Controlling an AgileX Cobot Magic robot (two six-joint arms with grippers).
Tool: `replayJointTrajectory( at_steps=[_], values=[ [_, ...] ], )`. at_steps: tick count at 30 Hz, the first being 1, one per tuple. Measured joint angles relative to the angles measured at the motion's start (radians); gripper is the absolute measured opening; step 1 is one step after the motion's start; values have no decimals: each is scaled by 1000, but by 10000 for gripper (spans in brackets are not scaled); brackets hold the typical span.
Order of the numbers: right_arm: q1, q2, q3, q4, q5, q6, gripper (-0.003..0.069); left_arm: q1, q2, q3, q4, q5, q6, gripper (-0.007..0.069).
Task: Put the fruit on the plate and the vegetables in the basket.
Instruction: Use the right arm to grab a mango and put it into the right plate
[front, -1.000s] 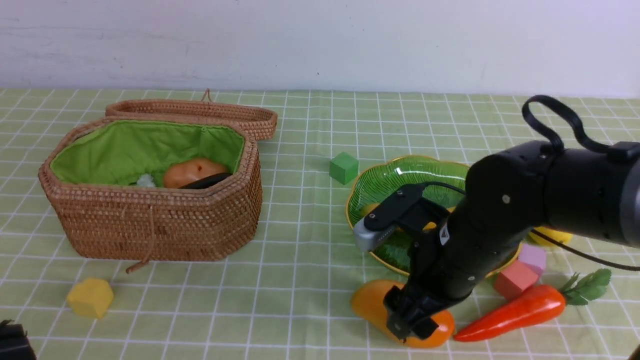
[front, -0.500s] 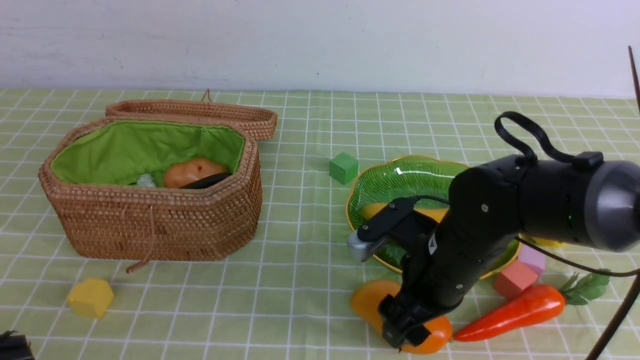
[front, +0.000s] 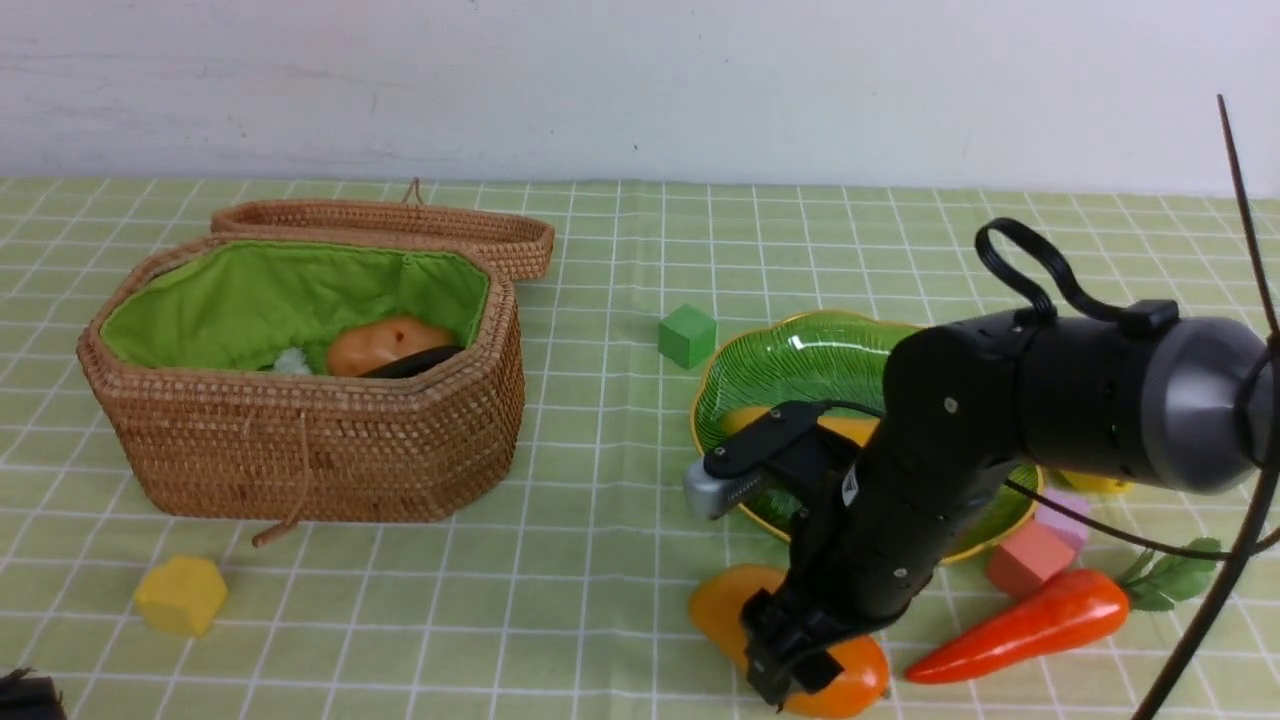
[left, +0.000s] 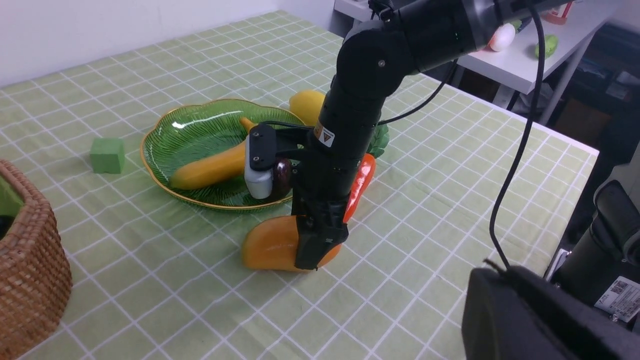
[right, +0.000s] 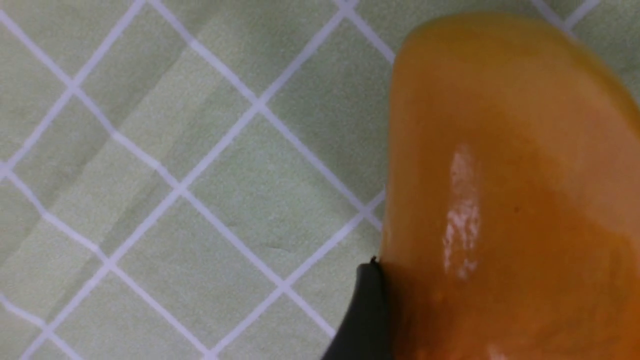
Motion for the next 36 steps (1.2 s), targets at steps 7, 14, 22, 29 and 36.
replayJointTrajectory(
  at_steps=[7,14,22,29,36],
  values=[
    [1,16,-46,33,115,15,598,0,0,0,-1,1,0,-13],
    [1,-26,-92,40,147,80,596,0,0,0,-2,2,0,-13],
    [1,-75,-97,40,157,98,596,0,0,0,-2,10,0,-13],
    [-27,-151,-102,40,159,115,596,0,0,0,10,-14,0,-13],
    [-161,-200,-123,40,69,192,596,0,0,0,96,-95,-29,-13]
  ],
)
